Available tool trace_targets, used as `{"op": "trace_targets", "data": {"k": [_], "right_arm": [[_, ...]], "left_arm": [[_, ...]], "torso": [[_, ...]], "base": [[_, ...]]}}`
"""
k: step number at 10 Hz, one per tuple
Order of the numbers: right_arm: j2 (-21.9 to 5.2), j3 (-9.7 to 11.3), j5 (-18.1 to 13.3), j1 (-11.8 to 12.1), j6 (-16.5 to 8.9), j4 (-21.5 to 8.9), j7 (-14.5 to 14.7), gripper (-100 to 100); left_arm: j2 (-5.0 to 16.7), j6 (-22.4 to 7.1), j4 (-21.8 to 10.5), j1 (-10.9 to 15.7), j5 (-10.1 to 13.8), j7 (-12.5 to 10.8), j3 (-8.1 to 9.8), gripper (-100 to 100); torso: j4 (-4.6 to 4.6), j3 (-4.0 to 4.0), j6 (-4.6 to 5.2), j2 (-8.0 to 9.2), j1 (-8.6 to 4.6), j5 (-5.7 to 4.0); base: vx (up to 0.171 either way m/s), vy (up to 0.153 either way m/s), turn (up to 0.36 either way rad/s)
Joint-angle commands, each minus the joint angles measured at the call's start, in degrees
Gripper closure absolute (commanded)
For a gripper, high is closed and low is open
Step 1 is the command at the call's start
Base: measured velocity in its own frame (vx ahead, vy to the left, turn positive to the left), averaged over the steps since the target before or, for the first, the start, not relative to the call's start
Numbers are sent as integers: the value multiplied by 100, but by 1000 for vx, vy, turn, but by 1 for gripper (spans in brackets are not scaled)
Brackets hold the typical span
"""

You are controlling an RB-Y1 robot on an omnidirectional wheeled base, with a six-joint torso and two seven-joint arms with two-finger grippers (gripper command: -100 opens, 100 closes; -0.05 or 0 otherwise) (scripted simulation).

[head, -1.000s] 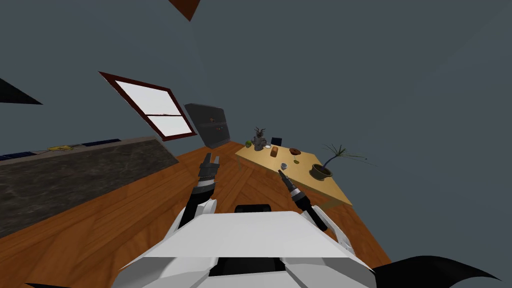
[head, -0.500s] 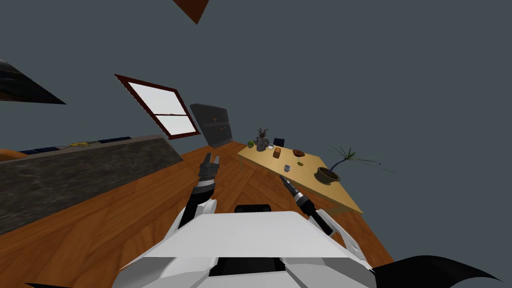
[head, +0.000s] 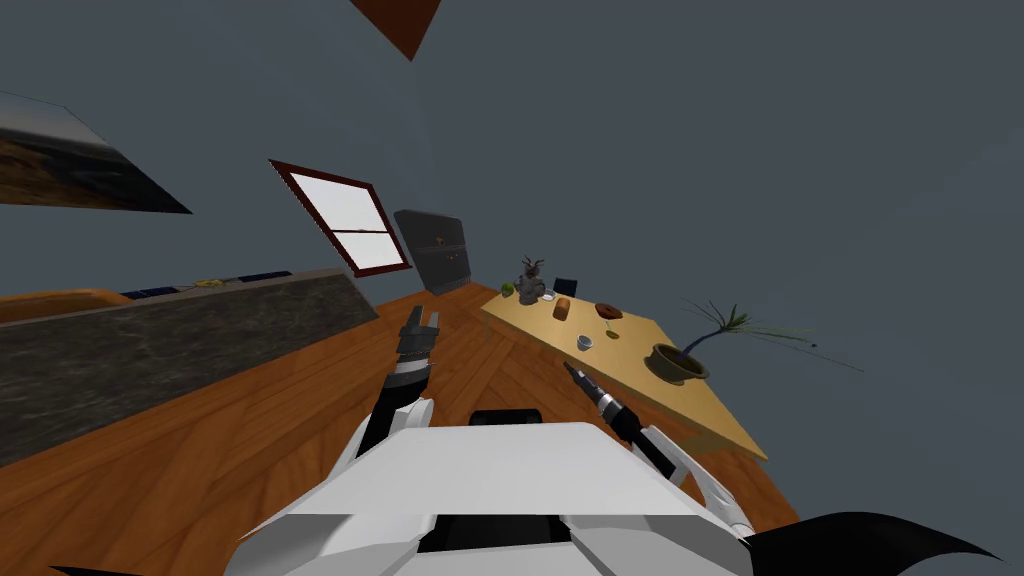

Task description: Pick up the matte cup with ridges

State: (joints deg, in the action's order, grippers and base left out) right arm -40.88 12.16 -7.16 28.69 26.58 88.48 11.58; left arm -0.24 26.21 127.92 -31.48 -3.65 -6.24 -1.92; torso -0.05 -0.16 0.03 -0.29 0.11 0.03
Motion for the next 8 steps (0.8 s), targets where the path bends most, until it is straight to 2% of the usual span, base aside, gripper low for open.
{"op": "trace_targets", "data": {"k": [1,2,3,4,5,6,7,8], "right_arm": [[-260,95,-103,23,-29,-286,90,-100],[-260,95,-103,23,-29,-394,90,-100],[-467,184,-194,25,-56,-671,166,-100],[-617,273,-283,28,-84,-824,245,-100],[-670,273,-283,28,-84,-979,245,-100],[-670,273,-283,28,-84,-979,245,-100],[-871,362,-371,33,-112,-1177,325,-100],[-871,362,-371,33,-112,-1265,325,-100]], "left_arm": [[0,0,0,0,0,0,0,0],[0,0,0,0,0,0,0,0],[0,0,0,0,0,0,0,0],[0,0,0,1,0,0,0,0],[0,0,0,0,0,0,0,0],[0,0,0,0,0,0,0,0],[0,0,0,0,0,0,0,0],[0,0,0,1,0,0,0,0]], "torso": [[0,0,0,0,0,0],[0,0,-2,0,1,1],[1,3,-1,5,-2,0],[1,2,-3,2,0,0],[-1,-4,-3,-8,6,2],[-1,-3,0,-4,-4,1],[2,5,1,9,-14,-3],[3,5,-2,8,-12,-2]], "base": [[81,51,110],[61,39,69],[77,49,154],[110,66,204],[95,29,43],[46,-5,-27],[61,14,111],[63,17,77]]}}
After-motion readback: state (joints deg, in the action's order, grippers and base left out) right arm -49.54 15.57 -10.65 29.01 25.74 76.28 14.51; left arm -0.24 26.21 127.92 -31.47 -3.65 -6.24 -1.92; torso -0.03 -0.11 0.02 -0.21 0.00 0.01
